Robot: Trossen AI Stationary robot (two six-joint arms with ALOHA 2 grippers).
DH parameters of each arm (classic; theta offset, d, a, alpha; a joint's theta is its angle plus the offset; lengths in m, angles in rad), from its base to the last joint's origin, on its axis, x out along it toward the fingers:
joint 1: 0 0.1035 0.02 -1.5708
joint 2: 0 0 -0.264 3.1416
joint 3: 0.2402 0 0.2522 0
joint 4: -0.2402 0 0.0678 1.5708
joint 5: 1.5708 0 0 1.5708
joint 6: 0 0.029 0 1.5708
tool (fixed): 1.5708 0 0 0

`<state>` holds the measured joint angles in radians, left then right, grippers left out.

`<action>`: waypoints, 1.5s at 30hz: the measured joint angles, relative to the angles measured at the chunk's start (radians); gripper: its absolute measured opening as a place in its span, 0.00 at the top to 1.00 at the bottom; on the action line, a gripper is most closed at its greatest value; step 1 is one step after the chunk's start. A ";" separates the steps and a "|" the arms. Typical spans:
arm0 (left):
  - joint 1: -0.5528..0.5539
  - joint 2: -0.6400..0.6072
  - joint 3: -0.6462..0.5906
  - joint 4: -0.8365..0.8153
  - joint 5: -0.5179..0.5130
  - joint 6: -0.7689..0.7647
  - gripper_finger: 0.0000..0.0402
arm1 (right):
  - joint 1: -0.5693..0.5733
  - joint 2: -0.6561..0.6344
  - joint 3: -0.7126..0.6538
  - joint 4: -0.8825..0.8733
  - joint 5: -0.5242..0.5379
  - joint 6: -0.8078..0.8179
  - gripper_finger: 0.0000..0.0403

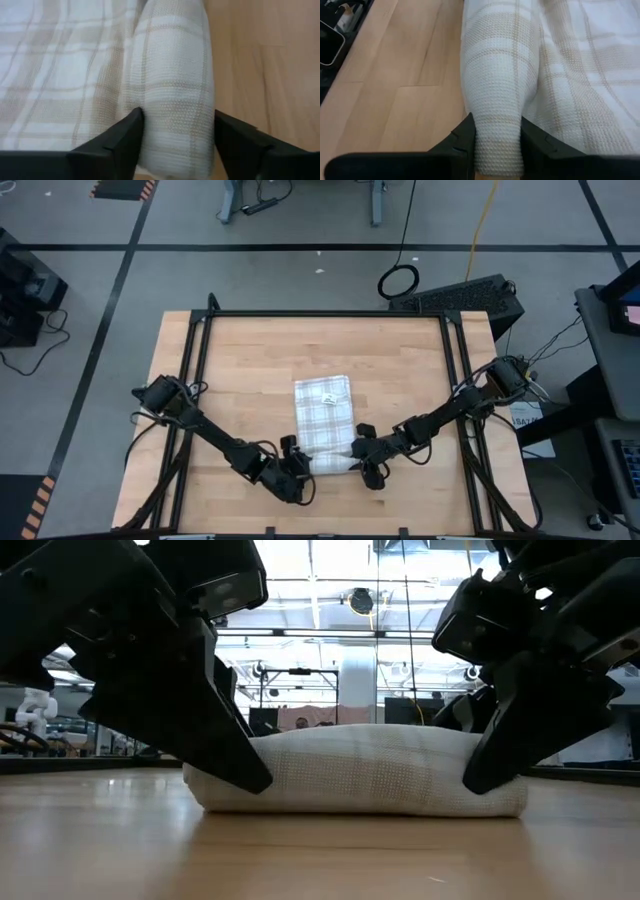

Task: Roll towel
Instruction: Roll the towel

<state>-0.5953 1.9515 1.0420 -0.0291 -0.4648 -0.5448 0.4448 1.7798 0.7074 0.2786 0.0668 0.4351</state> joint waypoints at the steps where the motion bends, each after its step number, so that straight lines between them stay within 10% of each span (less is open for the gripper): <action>1: 0.000 -0.003 0.000 -0.003 -0.001 -0.006 0.46 | -0.002 0.000 0.000 0.000 -0.012 0.000 0.78; 10: -0.005 -0.005 0.001 -0.011 0.011 -0.080 0.86 | -0.060 -0.022 -0.002 -0.007 -0.215 0.118 0.78; 28: 0.060 -0.096 -0.042 0.093 0.348 -0.311 0.86 | -0.264 -0.064 0.000 0.031 -0.751 0.596 0.78; 45: 0.193 -0.090 -0.325 0.583 0.648 -0.569 0.86 | -0.283 0.003 0.000 0.048 -0.747 0.766 0.77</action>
<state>-0.4027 1.8620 0.7165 0.5542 0.1834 -1.1133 0.1616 1.7828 0.7079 0.3262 -0.6798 1.2015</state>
